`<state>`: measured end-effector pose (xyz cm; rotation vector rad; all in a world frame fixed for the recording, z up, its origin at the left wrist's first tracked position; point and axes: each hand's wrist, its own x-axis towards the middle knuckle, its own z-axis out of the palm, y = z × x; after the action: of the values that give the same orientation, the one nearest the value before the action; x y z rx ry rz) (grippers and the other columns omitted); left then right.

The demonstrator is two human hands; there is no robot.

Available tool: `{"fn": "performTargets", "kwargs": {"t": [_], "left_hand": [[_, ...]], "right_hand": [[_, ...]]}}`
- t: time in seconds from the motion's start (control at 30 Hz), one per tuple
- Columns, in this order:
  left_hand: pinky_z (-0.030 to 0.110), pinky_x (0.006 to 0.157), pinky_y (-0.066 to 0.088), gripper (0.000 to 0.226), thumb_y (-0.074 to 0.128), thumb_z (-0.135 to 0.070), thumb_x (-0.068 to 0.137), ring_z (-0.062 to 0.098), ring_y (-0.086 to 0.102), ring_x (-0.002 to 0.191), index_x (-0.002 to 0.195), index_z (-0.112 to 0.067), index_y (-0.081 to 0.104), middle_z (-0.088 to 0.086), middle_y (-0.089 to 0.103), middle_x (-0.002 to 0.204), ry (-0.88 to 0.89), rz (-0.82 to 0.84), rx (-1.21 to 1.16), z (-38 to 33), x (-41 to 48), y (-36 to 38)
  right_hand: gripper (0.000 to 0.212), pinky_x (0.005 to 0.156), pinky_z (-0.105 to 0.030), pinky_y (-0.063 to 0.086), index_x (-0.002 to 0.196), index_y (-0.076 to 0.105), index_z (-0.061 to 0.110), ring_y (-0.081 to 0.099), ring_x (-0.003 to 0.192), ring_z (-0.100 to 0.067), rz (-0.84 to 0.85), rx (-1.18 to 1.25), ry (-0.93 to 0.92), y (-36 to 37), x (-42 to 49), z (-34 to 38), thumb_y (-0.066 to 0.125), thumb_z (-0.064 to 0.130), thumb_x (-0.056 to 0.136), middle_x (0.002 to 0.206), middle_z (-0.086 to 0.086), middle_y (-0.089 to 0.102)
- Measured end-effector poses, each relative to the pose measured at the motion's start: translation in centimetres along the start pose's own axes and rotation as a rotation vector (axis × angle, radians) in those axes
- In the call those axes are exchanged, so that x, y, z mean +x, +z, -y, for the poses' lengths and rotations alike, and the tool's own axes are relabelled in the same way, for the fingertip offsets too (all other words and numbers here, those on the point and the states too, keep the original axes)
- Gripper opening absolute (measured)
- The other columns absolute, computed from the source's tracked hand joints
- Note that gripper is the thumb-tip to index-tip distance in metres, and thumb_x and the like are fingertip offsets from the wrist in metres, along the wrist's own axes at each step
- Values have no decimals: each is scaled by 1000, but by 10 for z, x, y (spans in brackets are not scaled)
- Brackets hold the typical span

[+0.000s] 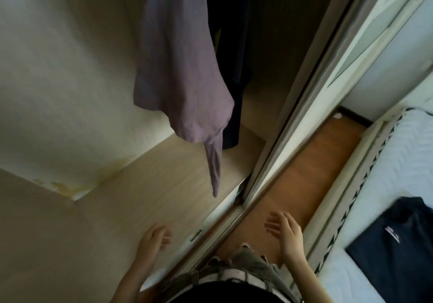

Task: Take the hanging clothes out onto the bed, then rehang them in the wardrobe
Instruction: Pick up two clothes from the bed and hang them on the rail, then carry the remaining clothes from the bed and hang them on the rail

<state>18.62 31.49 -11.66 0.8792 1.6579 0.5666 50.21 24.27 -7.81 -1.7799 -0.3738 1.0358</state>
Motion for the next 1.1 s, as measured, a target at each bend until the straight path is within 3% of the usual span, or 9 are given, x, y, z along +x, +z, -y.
{"fn": "performTargets", "kwargs": {"t": [0.13,0.27,0.4,0.57,0.8,0.97,1.1], "left_hand": [[31,63,43,26,44,-5,99,28,56,65,82,-6,64,17,64,76,-57,103,95,14,-3,14],[30,63,46,27,46,-5,98,24,57,63,80,0,65,6,67,66,4,244,256,-18,15,61],[19,59,46,24,47,-8,98,17,56,65,82,-7,65,3,64,70,141,477,402,-73,27,158],[22,63,45,27,44,-9,99,14,59,68,84,-18,65,4,67,79,245,737,553,-123,34,315],[30,72,48,23,44,-16,100,20,63,77,90,-15,65,8,69,86,306,880,666,-184,30,498],[28,68,49,24,43,-13,100,25,63,78,93,-11,65,14,69,89,310,879,746,-214,56,572],[29,68,49,23,42,-11,101,27,62,79,95,-6,64,16,67,91,273,852,849,-237,93,626]], "right_hand": [[28,76,-43,57,96,66,3,68,84,-34,-99,48,102,-23,0,-28,43,19,101,93,-24,69],[27,77,-40,56,99,65,1,67,87,-34,-214,117,128,-62,8,-26,44,17,101,93,-23,68],[28,78,-42,55,101,64,0,66,83,-33,-337,158,157,-121,17,-32,41,15,102,91,-23,68],[26,74,-40,55,100,61,-1,65,83,-35,-545,284,269,-203,30,-64,40,14,102,91,-24,66],[24,72,-40,54,101,61,-3,65,79,-37,-736,410,386,-303,81,-74,44,13,100,90,-23,66],[21,71,-40,54,97,65,2,66,80,-36,-805,454,372,-360,140,-45,47,11,98,89,-22,67],[20,77,-47,56,96,66,1,67,78,-35,-872,508,374,-403,207,-26,49,12,96,88,-24,68]]}}
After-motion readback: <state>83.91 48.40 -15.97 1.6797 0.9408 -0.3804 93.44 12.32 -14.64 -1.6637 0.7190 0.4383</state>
